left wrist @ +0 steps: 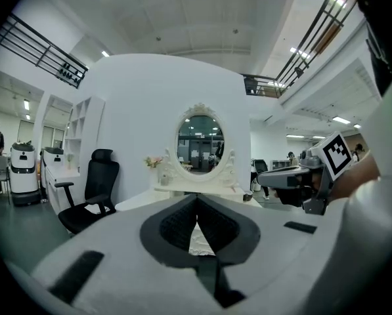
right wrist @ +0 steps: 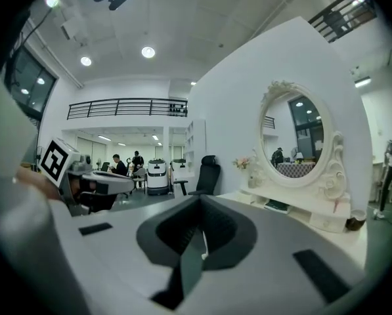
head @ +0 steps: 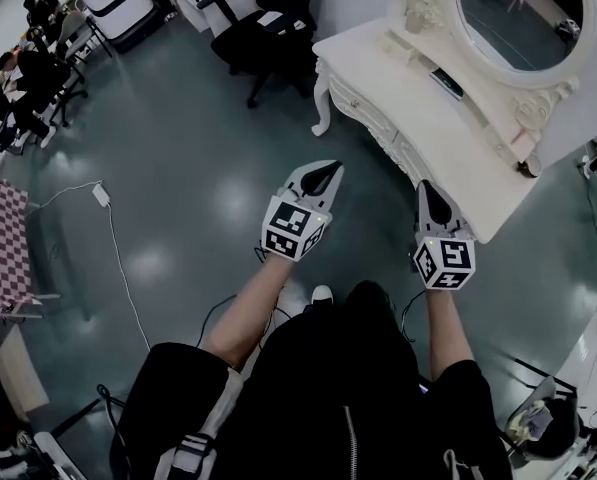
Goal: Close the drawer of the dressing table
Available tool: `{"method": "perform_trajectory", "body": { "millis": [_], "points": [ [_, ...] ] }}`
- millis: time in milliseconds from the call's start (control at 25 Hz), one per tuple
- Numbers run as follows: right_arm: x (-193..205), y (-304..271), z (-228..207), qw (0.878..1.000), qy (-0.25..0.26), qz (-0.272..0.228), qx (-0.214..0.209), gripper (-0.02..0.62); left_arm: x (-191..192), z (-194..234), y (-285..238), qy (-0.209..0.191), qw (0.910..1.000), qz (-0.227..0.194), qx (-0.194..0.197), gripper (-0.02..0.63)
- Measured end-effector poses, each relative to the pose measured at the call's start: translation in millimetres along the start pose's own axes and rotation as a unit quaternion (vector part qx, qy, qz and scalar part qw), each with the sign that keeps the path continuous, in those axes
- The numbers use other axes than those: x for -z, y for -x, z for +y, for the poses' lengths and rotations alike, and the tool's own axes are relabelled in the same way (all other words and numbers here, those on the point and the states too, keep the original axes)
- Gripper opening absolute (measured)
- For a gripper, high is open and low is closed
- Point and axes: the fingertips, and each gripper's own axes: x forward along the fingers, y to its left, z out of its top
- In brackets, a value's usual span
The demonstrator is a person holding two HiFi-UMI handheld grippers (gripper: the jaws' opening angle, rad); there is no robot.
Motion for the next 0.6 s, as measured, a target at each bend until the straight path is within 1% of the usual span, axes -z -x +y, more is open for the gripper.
{"method": "perform_trajectory", "body": {
  "millis": [160,360,600],
  "points": [
    [2.9,-13.7,-5.4,1.0,-0.004,0.003,0.009,0.002,3.3,12.9,-12.7,0.003,1.0,0.005,0.007,0.005],
    [6.8,-45.0,-19.5,1.0,-0.011,0.008,0.015,0.002,5.3,37.8,-40.6,0.005,0.9999,0.008,0.011,0.005],
    [11.3,-104.8,-51.1,1.0,-0.017,0.015,0.012,0.002,6.1,75.8,-95.4,0.006,0.9998,0.015,0.009,0.005]
  ]
}}
